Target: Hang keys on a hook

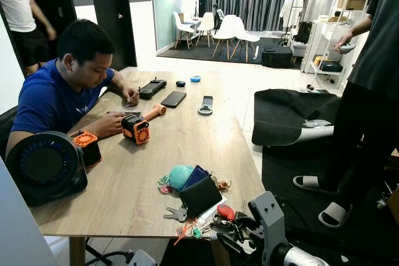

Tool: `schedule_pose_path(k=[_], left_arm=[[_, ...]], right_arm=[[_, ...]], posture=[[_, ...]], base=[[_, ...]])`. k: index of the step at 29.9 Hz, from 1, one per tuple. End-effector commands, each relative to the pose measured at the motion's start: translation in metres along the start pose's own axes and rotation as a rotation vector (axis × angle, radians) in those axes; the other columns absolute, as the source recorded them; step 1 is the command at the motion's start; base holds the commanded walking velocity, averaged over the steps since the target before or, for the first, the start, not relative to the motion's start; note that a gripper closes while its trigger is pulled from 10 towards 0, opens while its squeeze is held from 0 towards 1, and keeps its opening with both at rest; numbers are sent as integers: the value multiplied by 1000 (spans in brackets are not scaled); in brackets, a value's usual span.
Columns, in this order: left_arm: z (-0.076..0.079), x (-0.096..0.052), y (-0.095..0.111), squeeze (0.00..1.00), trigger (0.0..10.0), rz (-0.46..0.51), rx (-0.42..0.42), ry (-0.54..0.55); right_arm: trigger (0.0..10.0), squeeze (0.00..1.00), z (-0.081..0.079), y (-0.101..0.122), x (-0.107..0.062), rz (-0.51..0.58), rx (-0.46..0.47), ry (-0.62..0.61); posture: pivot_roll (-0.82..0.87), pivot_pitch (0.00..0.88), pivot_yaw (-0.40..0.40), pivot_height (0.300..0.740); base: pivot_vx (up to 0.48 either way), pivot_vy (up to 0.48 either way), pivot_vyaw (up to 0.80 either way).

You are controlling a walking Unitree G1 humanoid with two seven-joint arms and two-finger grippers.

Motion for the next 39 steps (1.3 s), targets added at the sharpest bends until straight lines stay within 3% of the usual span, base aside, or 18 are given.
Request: schedule_pose_path(k=[1,2,4,6,10,11,12,13,15,16,18,19,37,39], left_arm=[[-1,-1,0,0,10000,5,-1,4],[-1,-1,0,0,10000,5,-1,4],[-1,-1,2,0,10000,12,-2,5],[0,-2,2,0,10000,14,-4,5],[1,-2,1,0,10000,15,-5,4],[1,-2,1,0,10000,16,-6,4],[1,-2,1,0,10000,16,-6,5],[1,-2,2,0,10000,17,-6,5],[1,-2,2,0,10000,18,-6,5],[1,-2,2,0,10000,18,-5,6],[1,-2,2,0,10000,18,-5,6],[1,-2,2,0,10000,18,-4,6],[2,-5,2,0,10000,15,-1,5],[1,-5,2,0,10000,15,1,5]], right_arm=[[9020,0,-2,-2,1,-15,6,6],[9020,0,-2,-2,1,-15,6,6],[7569,0,-2,-2,1,-14,6,10],[4902,0,-2,-1,2,-13,6,16],[4549,0,-2,-1,1,-12,9,17],[2902,0,-2,-1,1,-11,10,18],[2902,0,-2,-1,1,-11,10,19],[1961,0,-2,-1,1,-10,11,21],[1961,0,-3,-1,1,-10,11,22],[627,0,-3,-1,2,-9,12,23],[627,0,-3,0,2,-8,12,23],[0,0,-3,0,2,-8,13,23],[0,0,-2,3,0,7,17,17],[0,0,2,27,-3,123,67,26]], posture=[[34,24,11,740],[34,24,11,740],[38,25,6,740],[39,27,5,740],[39,26,4,740],[39,28,3,740],[39,28,3,740],[40,29,2,740],[39,29,3,740],[39,29,3,740],[39,29,3,740],[40,32,4,740],[40,38,6,740],[42,40,7,740]], base=[[0,0,0],[0,0,0],[0,0,0],[0,0,0],[0,0,0],[0,0,0],[0,0,0],[0,0,0],[0,0,0],[0,0,0],[0,0,0],[0,0,0],[0,0,0],[0,0,0]])
Point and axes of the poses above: a point about 5 cm out from each wrist's last joint towards the gripper, its own x axis pointing out of the wrist towards the gripper, its own y axis along the axis of the wrist's last joint, z = x × y, the point moved 3 cm from there along x, pointing out of the wrist towards the gripper, and after that the axes turned 10 degrees about -x, right-handed, at the moved point
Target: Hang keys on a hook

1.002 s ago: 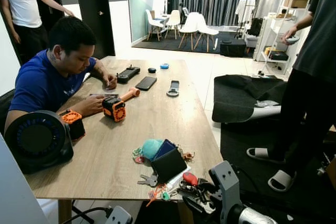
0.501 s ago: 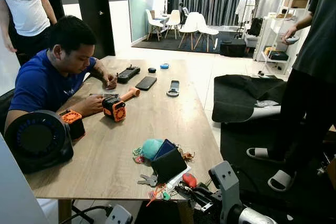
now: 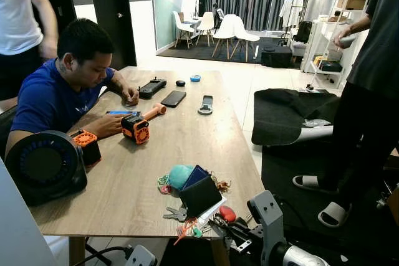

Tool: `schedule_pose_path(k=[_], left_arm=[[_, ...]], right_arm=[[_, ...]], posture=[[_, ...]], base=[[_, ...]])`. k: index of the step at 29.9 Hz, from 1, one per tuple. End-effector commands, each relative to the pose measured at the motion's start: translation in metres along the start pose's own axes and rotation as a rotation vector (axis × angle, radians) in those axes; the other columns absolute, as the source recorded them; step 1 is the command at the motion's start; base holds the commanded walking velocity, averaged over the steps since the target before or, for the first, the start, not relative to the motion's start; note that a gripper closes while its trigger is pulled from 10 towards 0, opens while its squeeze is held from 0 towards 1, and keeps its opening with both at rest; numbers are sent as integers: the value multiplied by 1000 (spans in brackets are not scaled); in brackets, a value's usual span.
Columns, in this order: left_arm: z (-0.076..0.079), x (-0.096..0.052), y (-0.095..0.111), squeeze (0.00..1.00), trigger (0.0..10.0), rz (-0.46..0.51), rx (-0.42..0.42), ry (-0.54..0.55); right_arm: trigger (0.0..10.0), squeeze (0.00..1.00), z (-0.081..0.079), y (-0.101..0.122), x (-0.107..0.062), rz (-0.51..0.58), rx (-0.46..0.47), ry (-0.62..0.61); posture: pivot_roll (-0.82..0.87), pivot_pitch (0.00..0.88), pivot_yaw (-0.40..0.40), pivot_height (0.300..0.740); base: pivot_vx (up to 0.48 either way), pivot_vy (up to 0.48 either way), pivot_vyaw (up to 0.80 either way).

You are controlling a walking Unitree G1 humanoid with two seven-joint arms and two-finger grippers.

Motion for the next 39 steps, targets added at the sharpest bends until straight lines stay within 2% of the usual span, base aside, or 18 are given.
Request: schedule_pose_path(k=[1,3,4,5,6,7,8,10,14,18,25,29,30,31,32,33,36,39], left_arm=[[-2,-3,0,0,10000,-2,-7,7],[-2,-4,-1,0,10000,-4,-5,6],[-2,-4,-1,0,10000,-4,-5,6],[-2,-4,-1,0,10000,-6,-5,4],[-2,-4,-1,0,10000,-6,-5,4],[-2,-5,-1,0,10000,-8,-3,3],[-2,-5,-1,0,10000,-8,-3,3],[-2,-5,-2,0,10000,-11,-3,-1],[-1,-6,-3,0,10000,-15,-2,-6],[-1,-6,-3,0,10000,-17,0,-10],[-1,-6,-3,0,10000,-18,1,-12],[-1,-6,-3,0,10000,-20,5,-17],[0,-7,-5,0,10000,-32,26,-23],[0,-8,-6,0,10000,-37,31,-25],[0,-8,-6,0,10000,-37,31,-25],[-1,-9,-8,0,10000,-48,39,-26],[-3,-11,-12,0,10000,-60,37,-16],[-3,-11,-12,0,10000,-61,37,-15]], right_arm=[[0,0,2,22,-2,91,18,4],[0,0,1,62,-9,287,97,64],[0,0,1,62,-9,287,97,64],[0,0,-1,80,-14,372,128,100],[0,0,-1,80,-14,372,128,100],[0,0,-2,96,-19,444,152,135],[0,0,-2,96,-19,444,152,135],[0,0,-10,123,-30,572,195,228],[0,0,-19,141,-39,666,233,316],[0,0,-19,149,-44,721,276,336],[0,0,-18,155,-52,736,312,360],[0,0,-27,148,-55,688,322,433],[0,0,-46,122,-55,533,319,547],[0,0,-52,112,-56,477,323,581],[0,0,-52,112,-56,477,323,581],[0,0,-58,95,-56,402,352,607],[0,0,-62,79,-59,348,403,624],[0,0,-62,78,-60,343,409,625]], posture=[[42,40,7,740],[41,40,11,740],[41,40,11,740],[40,40,12,740],[40,40,12,740],[40,40,12,740],[40,40,12,740],[40,35,13,740],[41,31,12,740],[41,28,13,740],[40,26,14,740],[40,25,14,740],[39,27,15,740],[39,27,15,740],[39,27,15,740],[39,28,15,740],[40,29,14,740],[40,29,14,740]], base=[[0,0,0],[0,0,0],[0,0,0],[0,0,0],[0,0,0],[0,0,0],[0,0,0],[0,0,0],[0,0,0],[0,0,0],[0,0,0],[0,0,0],[0,0,0],[0,0,0],[0,0,0],[0,0,0],[0,0,0],[0,0,0]])
Point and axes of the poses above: a point about 5 cm out from each wrist's last joint towards the gripper, its own x axis pointing out of the wrist towards the gripper, its own y axis along the axis of the wrist's last joint, z = x × y, the point moved 3 cm from there along x, pointing out of the wrist towards the gripper, and after that the axes turned 10 degrees about -x, right-handed, at the moved point
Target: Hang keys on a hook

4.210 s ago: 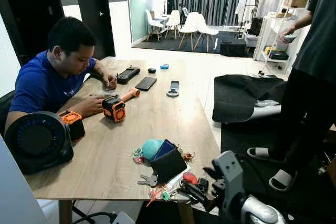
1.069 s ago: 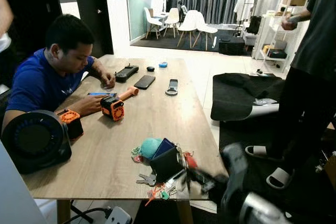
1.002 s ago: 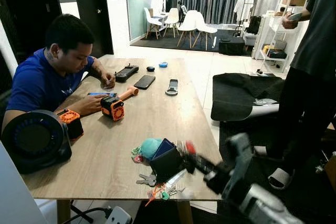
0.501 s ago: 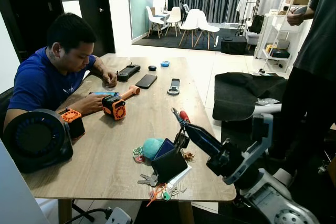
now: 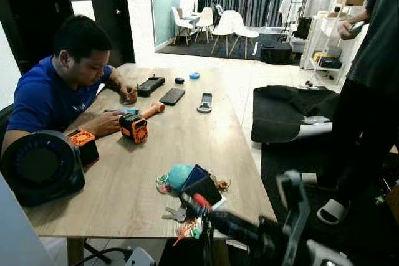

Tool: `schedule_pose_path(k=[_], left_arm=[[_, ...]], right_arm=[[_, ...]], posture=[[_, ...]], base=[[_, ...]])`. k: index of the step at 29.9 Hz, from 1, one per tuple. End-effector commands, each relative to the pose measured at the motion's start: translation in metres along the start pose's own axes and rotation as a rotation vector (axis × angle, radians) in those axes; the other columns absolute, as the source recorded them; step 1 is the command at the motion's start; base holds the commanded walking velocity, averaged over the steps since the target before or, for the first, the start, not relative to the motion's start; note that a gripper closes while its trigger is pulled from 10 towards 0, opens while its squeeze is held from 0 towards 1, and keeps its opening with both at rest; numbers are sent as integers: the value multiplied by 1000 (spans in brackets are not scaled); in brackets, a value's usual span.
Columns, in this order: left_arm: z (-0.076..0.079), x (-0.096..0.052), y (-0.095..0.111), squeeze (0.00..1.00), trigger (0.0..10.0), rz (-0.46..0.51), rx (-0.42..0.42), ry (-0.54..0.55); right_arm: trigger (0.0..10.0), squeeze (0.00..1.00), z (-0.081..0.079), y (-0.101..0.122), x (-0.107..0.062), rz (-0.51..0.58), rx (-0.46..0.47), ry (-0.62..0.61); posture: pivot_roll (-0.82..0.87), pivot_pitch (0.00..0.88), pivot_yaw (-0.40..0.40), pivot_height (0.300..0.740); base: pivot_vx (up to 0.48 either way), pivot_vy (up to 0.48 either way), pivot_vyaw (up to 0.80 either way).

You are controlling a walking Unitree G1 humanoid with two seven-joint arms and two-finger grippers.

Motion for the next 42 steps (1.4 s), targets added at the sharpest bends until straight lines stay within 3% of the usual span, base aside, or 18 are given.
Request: schedule_pose_path(k=[1,11,14,18,19,20,21,23,24,26,29,32,34,38,39,40,41,42], left_arm=[[-3,-7,-11,0,10000,-47,13,6],[-6,-15,-26,0,10000,-118,17,15],[-12,-15,-29,0,10000,-133,22,62],[-16,-14,-31,0,10000,-140,31,100],[-22,-14,-32,0,10000,-146,40,150],[-24,-14,-33,0,10000,-149,34,168],[-24,-14,-33,0,10000,-149,34,168],[-32,-15,-33,0,10000,-149,45,224],[-32,-15,-33,0,10000,-149,45,224],[-39,-17,-32,0,10000,-131,34,289],[-41,-18,-32,0,10000,-125,28,312],[-63,-26,-36,0,10000,-104,-66,528],[-69,-29,-39,0,10000,-103,-103,584],[-74,-34,-57,0,10000,-198,-158,665],[-71,-33,-64,0,10000,-233,-174,661],[-69,-33,-68,0,10000,-251,-184,654],[-66,-31,-70,0,10000,-261,-172,638],[-64,-29,-71,0,10000,-267,-160,627]], right_arm=[[0,0,-3,-6,-4,-29,20,13],[0,0,-5,-55,-41,-173,185,-69],[0,0,8,-86,-59,-237,252,-186],[0,0,21,-108,-71,-264,291,-301],[0,0,41,-129,-86,-289,304,-469],[0,0,48,-136,-92,-299,307,-538],[0,0,48,-136,-92,-299,307,-538],[0,0,68,-152,-112,-310,290,-728],[0,0,68,-152,-112,-310,290,-728],[0,0,90,-159,-139,-278,251,-976],[0,0,97,-160,-148,-260,240,-1062],[0,0,116,-165,-194,-221,215,-1436],[0,0,117,-169,-202,-228,211,-1495],[78,0,119,-181,-209,-237,227,-1569],[1725,0,121,-186,-207,-234,243,-1582],[1725,0,123,-189,-205,-233,253,-1587],[3294,0,124,-192,-203,-245,252,-1593],[3608,0,125,-194,-202,-252,249,-1598]], posture=[[40,31,13,740],[36,33,17,740],[35,35,19,740],[36,36,21,740],[36,36,21,740],[40,37,20,740],[40,37,20,740],[40,37,20,740],[40,37,20,740],[45,38,23,740],[45,38,23,740],[45,43,28,740],[45,43,28,740],[52,43,32,740],[50,44,34,740],[50,44,34,740],[50,44,32,740],[53,41,30,740]], base=[[0,0,0],[0,0,0],[0,0,0],[0,0,0],[0,0,0],[0,0,0],[0,0,0],[0,0,0],[0,0,0],[0,0,0],[0,0,0],[0,0,0],[0,0,0],[0,0,0],[0,0,0],[0,0,0],[0,0,0],[0,0,0]])
Point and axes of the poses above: a point about 5 cm out from each wrist's last joint towards the gripper, its own x axis pointing out of the wrist towards the gripper, its own y axis along the axis of the wrist's last joint, z = x × y, the point moved 3 cm from there along x, pointing out of the wrist towards the gripper, and after that the axes turned 10 degrees about -x, right-handed, at the moved point
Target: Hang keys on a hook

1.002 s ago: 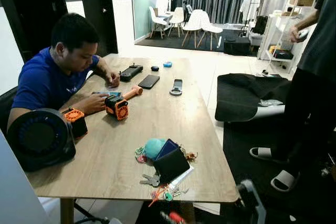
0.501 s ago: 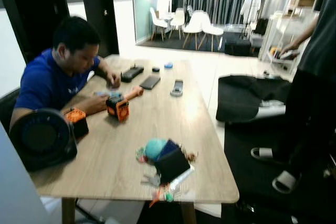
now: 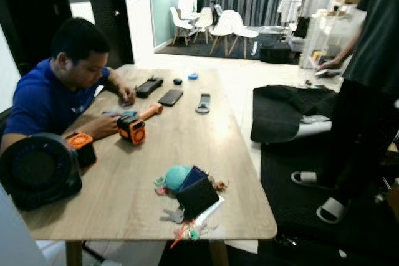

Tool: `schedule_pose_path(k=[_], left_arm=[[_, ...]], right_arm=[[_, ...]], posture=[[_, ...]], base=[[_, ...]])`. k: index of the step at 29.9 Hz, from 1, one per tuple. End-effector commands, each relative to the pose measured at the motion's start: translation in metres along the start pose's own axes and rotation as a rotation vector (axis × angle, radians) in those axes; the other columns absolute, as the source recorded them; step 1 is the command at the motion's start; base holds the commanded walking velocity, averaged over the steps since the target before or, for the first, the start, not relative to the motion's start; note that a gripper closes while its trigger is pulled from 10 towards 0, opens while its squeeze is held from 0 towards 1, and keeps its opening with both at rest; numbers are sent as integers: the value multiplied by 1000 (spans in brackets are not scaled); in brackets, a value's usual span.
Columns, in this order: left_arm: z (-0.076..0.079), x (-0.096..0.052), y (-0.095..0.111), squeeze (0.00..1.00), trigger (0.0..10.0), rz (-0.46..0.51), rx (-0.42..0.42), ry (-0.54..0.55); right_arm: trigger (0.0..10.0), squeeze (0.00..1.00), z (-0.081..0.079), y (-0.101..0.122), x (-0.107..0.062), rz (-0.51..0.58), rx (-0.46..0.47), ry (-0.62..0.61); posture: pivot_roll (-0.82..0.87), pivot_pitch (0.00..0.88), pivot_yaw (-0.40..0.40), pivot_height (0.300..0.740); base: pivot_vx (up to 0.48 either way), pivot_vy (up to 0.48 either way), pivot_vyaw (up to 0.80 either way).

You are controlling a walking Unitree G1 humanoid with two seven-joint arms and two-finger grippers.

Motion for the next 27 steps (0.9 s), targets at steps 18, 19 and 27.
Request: schedule_pose_path(k=[18,19,27], left_arm=[[17,8,-12,0,10000,-56,65,-11],[17,8,-12,0,10000,-56,65,-11],[14,9,-11,0,10000,-51,81,13]], right_arm=[[10000,0,-41,-44,5,-134,-105,90],[10000,0,-41,-44,5,-134,-105,90],[10000,0,-45,-47,5,-138,-82,103]], posture=[[55,33,32,740],[55,33,32,740],[55,30,33,740]], base=[[0,0,0],[0,0,0],[0,0,0]])
Point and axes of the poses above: a point about 5 cm out from each wrist's last joint towards the gripper, its own x axis pointing out of the wrist towards the gripper, its own y axis along the axis of the wrist's last joint, z = x × y, the point moved 3 cm from there along x, pointing out of the wrist towards the gripper, and after that the axes turned 10 degrees about -x, right-handed, at the moved point
